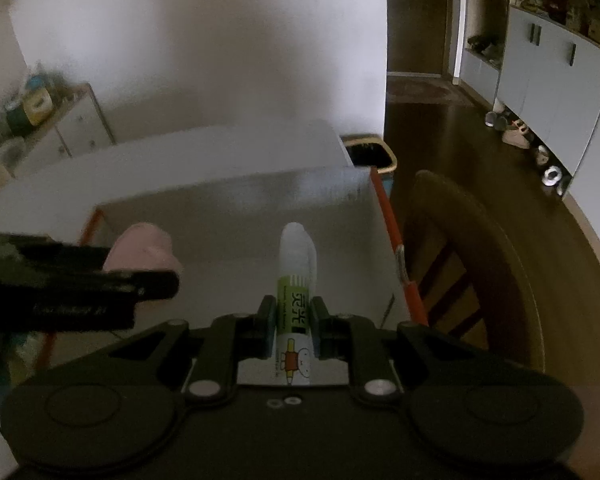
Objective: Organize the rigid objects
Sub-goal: 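Lower both items into the shoebox and open both grippers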
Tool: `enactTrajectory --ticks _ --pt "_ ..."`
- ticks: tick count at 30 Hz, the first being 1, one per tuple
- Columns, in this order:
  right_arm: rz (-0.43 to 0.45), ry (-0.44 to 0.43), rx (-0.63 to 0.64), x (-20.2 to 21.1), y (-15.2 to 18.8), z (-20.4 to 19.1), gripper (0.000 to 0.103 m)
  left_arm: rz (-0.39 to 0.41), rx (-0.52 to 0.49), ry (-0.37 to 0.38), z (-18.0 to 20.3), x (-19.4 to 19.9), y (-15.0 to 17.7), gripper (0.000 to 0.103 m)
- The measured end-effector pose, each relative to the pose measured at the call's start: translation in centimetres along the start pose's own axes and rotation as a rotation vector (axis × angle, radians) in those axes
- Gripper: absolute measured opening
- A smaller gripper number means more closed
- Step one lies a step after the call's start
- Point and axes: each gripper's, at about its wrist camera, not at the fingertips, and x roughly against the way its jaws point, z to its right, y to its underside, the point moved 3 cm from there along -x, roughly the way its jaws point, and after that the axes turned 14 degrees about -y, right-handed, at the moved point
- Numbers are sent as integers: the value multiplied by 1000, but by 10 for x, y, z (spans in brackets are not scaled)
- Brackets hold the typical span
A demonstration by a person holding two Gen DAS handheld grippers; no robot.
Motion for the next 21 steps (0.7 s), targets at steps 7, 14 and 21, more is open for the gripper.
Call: enactTrajectory --ticks 7,14,21 --pt "-99 -2 2 -33 4 8 16 -101 -8 -23 15 -42 -10 70" --pt "-187 -29 -5 -53 8 3 16 -203 -27 -6 24 -75 -11 70" --pt "-240 -11 -14 -65 15 2 16 -262 -34 -11 29 -95 -8 70"
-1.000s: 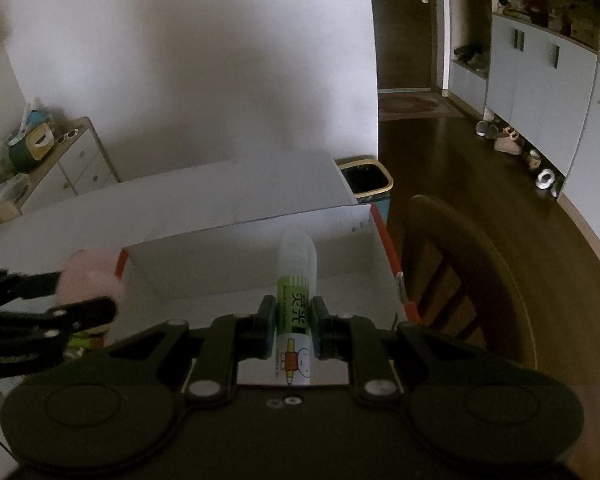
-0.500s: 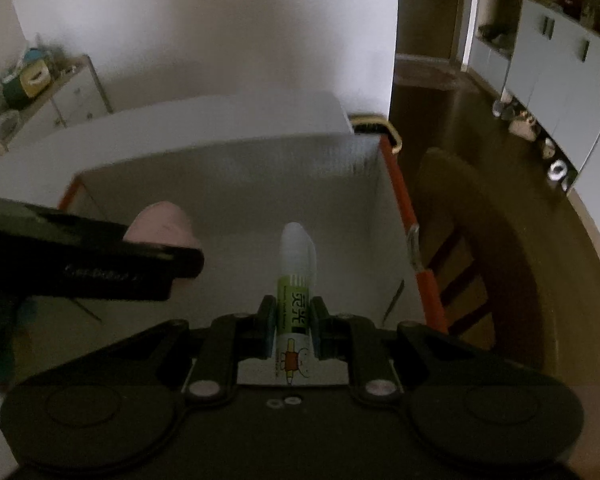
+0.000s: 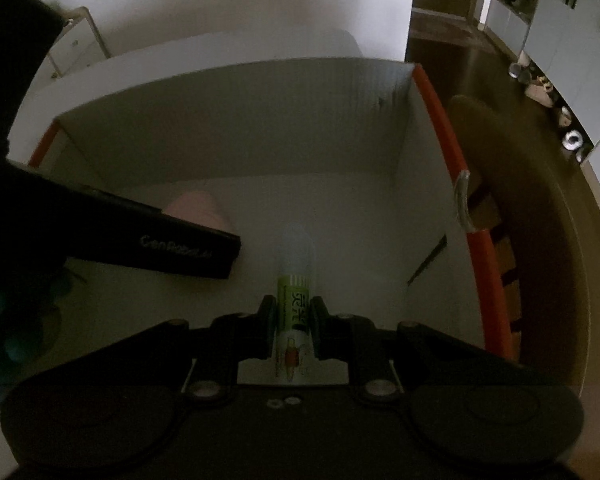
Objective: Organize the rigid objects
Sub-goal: 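Lower both items into the shoebox and open both grippers, then withdraw both tools from the box back toward the mat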
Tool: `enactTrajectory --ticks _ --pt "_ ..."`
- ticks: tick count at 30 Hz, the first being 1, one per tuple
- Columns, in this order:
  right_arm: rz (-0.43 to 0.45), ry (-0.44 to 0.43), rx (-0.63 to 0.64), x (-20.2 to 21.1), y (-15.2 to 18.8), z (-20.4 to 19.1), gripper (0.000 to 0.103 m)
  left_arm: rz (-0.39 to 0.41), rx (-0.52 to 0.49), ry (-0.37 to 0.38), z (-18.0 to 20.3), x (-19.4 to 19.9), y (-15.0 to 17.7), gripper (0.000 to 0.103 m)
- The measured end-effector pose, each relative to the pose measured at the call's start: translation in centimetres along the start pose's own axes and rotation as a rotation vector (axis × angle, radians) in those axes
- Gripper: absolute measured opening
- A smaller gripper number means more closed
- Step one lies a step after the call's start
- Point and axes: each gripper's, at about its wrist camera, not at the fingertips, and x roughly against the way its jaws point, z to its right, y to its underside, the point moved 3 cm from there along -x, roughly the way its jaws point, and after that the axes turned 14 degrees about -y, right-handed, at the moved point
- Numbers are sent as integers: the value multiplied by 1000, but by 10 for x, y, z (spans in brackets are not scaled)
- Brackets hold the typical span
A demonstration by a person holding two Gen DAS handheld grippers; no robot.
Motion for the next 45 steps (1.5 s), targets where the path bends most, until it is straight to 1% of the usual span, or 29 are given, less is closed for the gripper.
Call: enactTrajectory --ticks 4,8,11,14,23,25,29,33,35,38,45 --pt "-10 6 -5 -1 -1 0 20 -17 1 0 2 -5 4 70" --pt "-3 -5 -25 0 -4 5 25 -12 -8 -7 7 -4 5 70" --pt "1 -9 -33 3 -5 8 26 -14 6 0 5 -3 8 70" --pt "3 -10 -30 8 -4 11 31 3 -8 -9 3 4 13 70" --pt "43 -25 -25 22 -2 14 42 93 -12 -3 -5 39 18 70" --pt "55 -29 -20 27 -1 12 45 116 -10 -5 -8 48 20 70" --pt "77 -40 -7 37 1 3 59 165 8 2 -18 67 24 70" --pt "109 -40 -2 48 4 -1 64 209 26 13 -25 84 24 70" --pt "125 -39 0 51 2 -4 64 226 34 24 -29 90 27 70" --pt "146 -37 7 62 4 -15 68 254 32 30 -32 99 33 70" --pt "183 -39 2 79 9 -31 78 336 9 46 -52 130 56 70"
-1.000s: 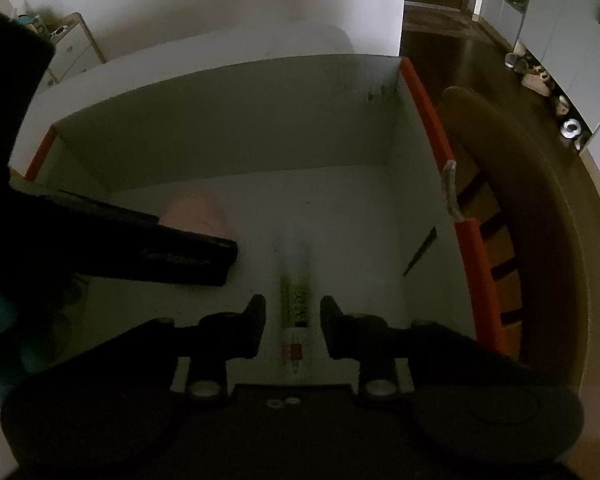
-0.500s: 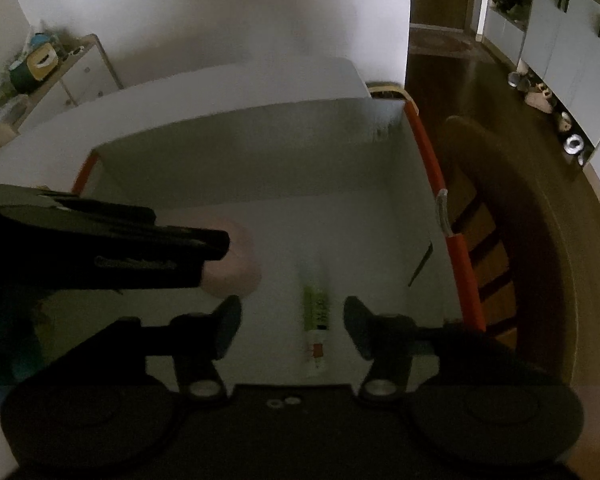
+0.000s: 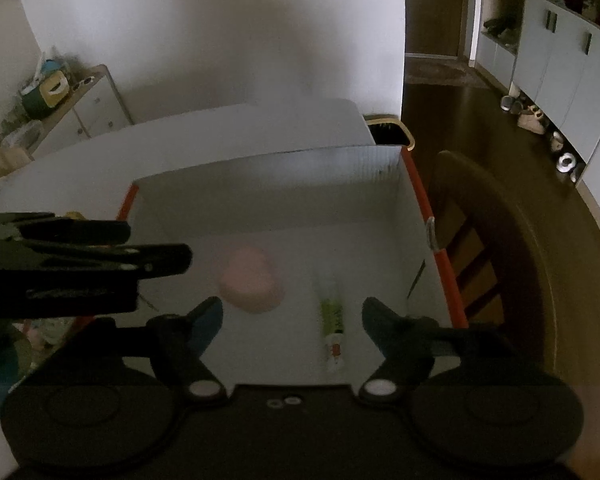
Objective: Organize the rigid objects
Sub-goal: 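Withdraw both tools from the box back toward the mat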
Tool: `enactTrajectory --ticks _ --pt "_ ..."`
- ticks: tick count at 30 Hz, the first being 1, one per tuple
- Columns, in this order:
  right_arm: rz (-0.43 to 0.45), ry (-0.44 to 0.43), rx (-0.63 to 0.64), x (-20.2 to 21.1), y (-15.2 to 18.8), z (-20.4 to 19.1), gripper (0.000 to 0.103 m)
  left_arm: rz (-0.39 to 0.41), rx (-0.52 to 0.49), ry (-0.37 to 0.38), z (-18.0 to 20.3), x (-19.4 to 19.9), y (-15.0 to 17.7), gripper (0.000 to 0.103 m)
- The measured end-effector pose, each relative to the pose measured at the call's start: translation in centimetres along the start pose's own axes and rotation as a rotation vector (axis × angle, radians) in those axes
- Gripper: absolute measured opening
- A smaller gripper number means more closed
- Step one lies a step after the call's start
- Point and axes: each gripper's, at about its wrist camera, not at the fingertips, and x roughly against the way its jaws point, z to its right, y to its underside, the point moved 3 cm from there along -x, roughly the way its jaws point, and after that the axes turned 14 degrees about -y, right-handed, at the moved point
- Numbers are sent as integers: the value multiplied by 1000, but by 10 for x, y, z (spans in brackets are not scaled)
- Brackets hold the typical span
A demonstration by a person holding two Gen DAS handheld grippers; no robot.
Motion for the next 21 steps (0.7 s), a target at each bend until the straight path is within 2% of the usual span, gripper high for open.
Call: enactTrajectory --ticks 3,5,15,18,21 --pt "19 -1 1 7 2 -8 80 41 -12 0 -6 14 3 72" --pt "32 -1 3 12 3 -15 81 62 -18 4 -12 23 6 78" --pt "126 8 -8 39 14 -48 95 117 -14 24 -40 57 21 78" --pt "152 14 -1 44 18 -62 97 126 -12 19 -52 65 29 84" --pt "179 23 10 50 23 -77 99 148 -14 29 -63 76 38 84"
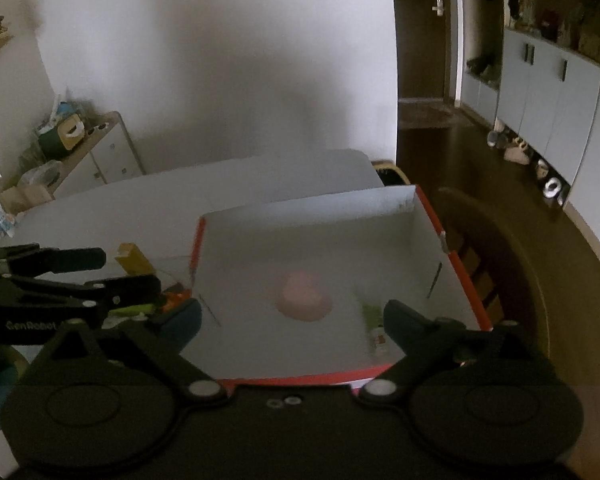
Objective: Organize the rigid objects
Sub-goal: 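Withdraw both tools from the box back toward the mat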
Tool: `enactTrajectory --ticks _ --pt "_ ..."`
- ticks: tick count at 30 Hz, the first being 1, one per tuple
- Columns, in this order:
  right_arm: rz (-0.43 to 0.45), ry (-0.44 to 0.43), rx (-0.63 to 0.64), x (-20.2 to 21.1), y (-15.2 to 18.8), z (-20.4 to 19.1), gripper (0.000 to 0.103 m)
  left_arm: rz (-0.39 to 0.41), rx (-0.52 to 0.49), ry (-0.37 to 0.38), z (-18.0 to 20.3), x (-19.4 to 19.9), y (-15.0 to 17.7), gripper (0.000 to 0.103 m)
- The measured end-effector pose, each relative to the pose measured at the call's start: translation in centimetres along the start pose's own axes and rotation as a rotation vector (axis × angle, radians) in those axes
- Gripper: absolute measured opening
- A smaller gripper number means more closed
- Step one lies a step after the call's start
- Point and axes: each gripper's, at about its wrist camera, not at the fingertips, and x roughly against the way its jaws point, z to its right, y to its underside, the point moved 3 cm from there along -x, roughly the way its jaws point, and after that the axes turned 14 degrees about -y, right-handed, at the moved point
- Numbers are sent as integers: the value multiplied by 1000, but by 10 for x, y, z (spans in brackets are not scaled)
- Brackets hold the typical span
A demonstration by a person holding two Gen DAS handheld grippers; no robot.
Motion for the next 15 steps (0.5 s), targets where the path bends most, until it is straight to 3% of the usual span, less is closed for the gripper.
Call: enactTrajectory --ticks 15 --pt "53 -27 -14 0 36 -78 99 32 21 45 -70 39 40 88"
